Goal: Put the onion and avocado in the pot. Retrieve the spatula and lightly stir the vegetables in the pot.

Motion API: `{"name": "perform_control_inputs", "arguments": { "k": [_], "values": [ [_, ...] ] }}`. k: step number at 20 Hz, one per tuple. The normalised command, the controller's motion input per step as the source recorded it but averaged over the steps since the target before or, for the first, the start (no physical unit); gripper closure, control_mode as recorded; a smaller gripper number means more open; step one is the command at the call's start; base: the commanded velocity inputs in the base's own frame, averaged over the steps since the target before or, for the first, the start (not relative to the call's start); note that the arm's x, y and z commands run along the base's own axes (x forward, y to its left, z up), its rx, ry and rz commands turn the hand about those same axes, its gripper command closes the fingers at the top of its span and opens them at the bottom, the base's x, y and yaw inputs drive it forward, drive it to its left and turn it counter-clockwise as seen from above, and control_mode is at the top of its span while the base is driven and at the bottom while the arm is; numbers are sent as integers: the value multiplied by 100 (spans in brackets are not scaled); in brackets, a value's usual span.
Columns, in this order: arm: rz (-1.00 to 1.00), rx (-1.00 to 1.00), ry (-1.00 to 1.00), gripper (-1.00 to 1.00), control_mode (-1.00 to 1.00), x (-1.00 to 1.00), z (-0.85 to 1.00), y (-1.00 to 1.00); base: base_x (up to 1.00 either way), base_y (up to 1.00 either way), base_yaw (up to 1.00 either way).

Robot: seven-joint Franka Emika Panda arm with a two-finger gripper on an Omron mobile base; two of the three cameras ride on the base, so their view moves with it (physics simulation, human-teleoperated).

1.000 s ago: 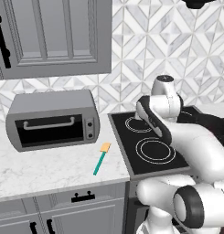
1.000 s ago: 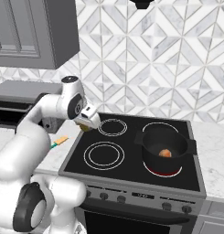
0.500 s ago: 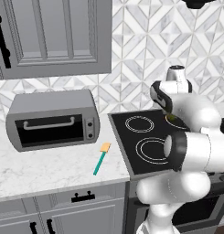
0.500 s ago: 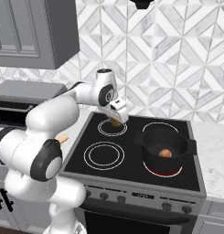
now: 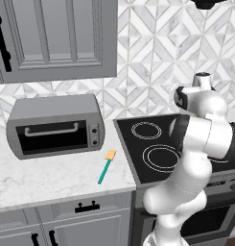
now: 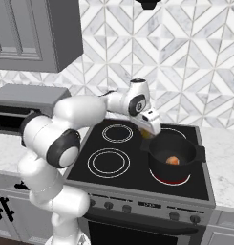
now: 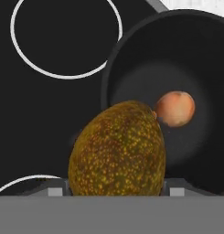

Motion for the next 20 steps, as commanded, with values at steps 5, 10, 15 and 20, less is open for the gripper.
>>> {"name": "perform_control_inputs", "arguments": {
  "k": [5,10,15,20],
  "values": [
    [-2,0,0,100,-100,26,-62,-100,0,0,0],
    [-1,0,0,100,-100,10,-44,-100,0,0,0],
    [0,1,0,100,-100,2,-34,-65,0,0,0],
    [0,3,1,100,-100,-1,-9,-23,0,0,0]
  ]
}}
